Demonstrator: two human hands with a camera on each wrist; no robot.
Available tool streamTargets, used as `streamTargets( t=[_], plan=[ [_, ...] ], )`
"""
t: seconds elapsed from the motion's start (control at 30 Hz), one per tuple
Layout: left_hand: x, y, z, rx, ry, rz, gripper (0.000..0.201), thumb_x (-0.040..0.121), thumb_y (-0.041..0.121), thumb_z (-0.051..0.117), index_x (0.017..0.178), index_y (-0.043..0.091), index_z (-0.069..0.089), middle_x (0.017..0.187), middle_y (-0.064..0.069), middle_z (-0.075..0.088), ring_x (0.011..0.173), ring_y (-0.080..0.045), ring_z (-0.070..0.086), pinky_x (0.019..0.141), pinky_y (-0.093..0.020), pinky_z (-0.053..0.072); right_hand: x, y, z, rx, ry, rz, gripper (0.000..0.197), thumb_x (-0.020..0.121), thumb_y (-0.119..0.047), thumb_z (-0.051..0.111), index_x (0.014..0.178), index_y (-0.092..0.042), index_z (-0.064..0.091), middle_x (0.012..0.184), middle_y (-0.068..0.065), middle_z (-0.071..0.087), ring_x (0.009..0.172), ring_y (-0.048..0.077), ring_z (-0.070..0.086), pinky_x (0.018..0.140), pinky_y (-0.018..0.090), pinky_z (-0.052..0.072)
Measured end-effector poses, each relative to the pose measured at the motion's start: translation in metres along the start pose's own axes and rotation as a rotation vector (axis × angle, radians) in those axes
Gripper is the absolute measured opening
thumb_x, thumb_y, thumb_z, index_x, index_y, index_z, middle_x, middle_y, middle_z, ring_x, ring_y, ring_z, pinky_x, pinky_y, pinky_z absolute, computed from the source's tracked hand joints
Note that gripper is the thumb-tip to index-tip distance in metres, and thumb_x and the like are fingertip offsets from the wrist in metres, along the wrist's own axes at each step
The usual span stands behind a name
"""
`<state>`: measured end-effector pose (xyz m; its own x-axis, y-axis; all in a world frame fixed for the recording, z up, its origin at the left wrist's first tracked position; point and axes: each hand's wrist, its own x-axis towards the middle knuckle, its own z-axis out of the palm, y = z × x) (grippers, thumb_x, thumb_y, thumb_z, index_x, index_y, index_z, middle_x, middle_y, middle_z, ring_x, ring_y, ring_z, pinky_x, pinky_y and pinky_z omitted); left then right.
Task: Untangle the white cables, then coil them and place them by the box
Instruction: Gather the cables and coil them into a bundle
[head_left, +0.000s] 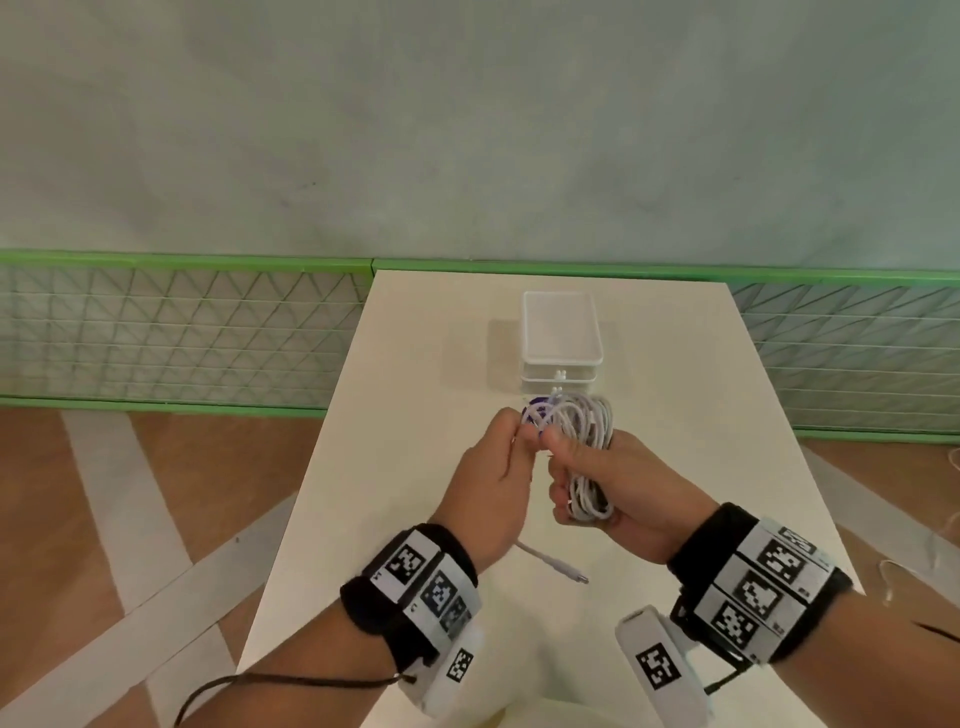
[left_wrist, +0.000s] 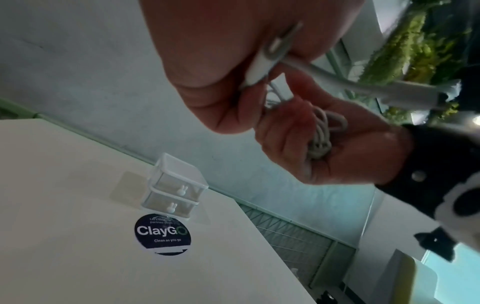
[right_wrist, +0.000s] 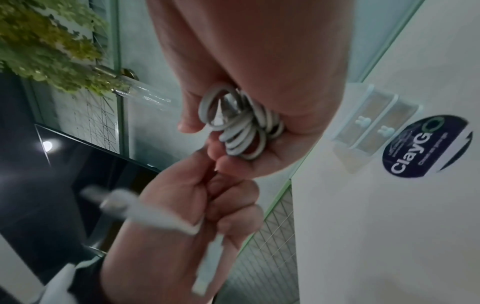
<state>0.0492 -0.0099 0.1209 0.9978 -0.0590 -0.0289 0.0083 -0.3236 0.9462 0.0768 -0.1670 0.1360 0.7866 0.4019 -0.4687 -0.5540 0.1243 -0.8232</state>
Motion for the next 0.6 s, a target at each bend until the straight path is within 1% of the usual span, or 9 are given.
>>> streamTargets(
  t=[0.1,0.17,0.23,0.3,0.33,0.4,0.47,0.53,0.6],
  plan=[
    [0.002,0.001,0.007,0.053,0.083,0.051,0.022,0.105,0.024,0.037,0.086,0.02,0.047,0.066,0.01,0.058,0.056,-0.008,0.051,0.057,-0.032,0.049,0.003,0.005,0.01,0.06,0.031,0.012,0.044,0.082,-0.036,0.079,0.108,-0.002,0.071,0.09,0.017,0.064,0.077,0.03,0.062,0.069,0.037,0.054],
    [0.002,0.0,0.01,0.101,0.086,0.081,0.02,0.104,0.023,0.036,0.094,0.022,0.052,0.077,0.005,0.065,0.067,-0.01,0.061,0.064,-0.034,0.055,0.005,0.009,0.013,0.132,0.066,0.022,0.047,0.086,-0.034,0.076,0.12,-0.002,0.069,0.106,0.027,0.069,0.092,0.036,0.066,0.081,0.043,0.054],
    [-0.001,0.002,0.011,0.179,0.028,0.128,0.021,0.102,0.022,0.034,0.107,0.024,0.055,0.093,0.006,0.066,0.083,-0.006,0.063,0.076,-0.028,0.054,0.007,0.008,0.011,0.165,0.103,0.004,0.044,0.089,-0.031,0.074,0.122,-0.002,0.069,0.112,0.027,0.072,0.097,0.037,0.071,0.082,0.043,0.057],
    [-0.008,0.003,0.013,0.177,-0.022,0.154,0.03,0.1,0.018,0.035,0.123,0.03,0.05,0.103,0.016,0.062,0.089,-0.002,0.06,0.079,-0.02,0.049,0.009,0.005,0.005,0.157,0.114,-0.013,0.043,0.089,-0.028,0.074,0.117,0.004,0.068,0.096,0.023,0.071,0.08,0.034,0.07,0.068,0.039,0.061],
    [-0.01,0.002,0.013,0.135,-0.021,0.139,0.035,0.101,0.016,0.037,0.129,0.036,0.044,0.099,0.021,0.059,0.083,-0.001,0.06,0.075,-0.018,0.047,0.011,0.003,0.002,0.154,0.122,-0.016,0.039,0.088,-0.027,0.075,0.11,0.005,0.069,0.085,0.019,0.066,0.069,0.029,0.066,0.061,0.036,0.058],
    [-0.012,-0.003,0.011,0.033,0.021,0.05,0.051,0.103,0.014,0.044,0.139,0.047,0.028,0.092,0.019,0.06,0.067,-0.003,0.059,0.063,-0.018,0.048,0.013,0.0,-0.004,0.18,0.14,-0.01,0.023,0.087,-0.026,0.077,0.089,-0.004,0.069,0.073,0.011,0.057,0.057,0.022,0.058,0.057,0.033,0.053],
    [-0.013,-0.007,0.01,0.0,0.033,-0.012,0.041,0.102,0.016,0.047,0.131,0.045,0.037,0.088,0.01,0.062,0.06,-0.007,0.056,0.056,-0.027,0.052,0.015,-0.002,-0.007,0.196,0.149,-0.017,0.024,0.087,-0.025,0.078,0.087,-0.003,0.069,0.077,0.013,0.057,0.062,0.025,0.058,0.061,0.034,0.054],
    [-0.015,-0.005,0.012,0.025,0.004,-0.018,0.016,0.103,0.02,0.046,0.113,0.031,0.053,0.083,0.005,0.063,0.057,-0.009,0.054,0.052,-0.029,0.051,0.016,-0.002,-0.007,0.212,0.144,-0.072,0.047,0.088,-0.027,0.078,0.11,0.012,0.064,0.093,0.023,0.057,0.081,0.034,0.059,0.068,0.039,0.055],
    [-0.016,-0.001,0.015,0.081,-0.006,0.025,0.012,0.103,0.019,0.045,0.106,0.02,0.057,0.079,0.003,0.063,0.057,-0.009,0.053,0.053,-0.027,0.048,0.017,-0.002,-0.005,0.201,0.136,-0.118,0.062,0.086,-0.03,0.08,0.125,0.012,0.057,0.103,0.032,0.056,0.093,0.039,0.059,0.079,0.045,0.056]
  ],
)
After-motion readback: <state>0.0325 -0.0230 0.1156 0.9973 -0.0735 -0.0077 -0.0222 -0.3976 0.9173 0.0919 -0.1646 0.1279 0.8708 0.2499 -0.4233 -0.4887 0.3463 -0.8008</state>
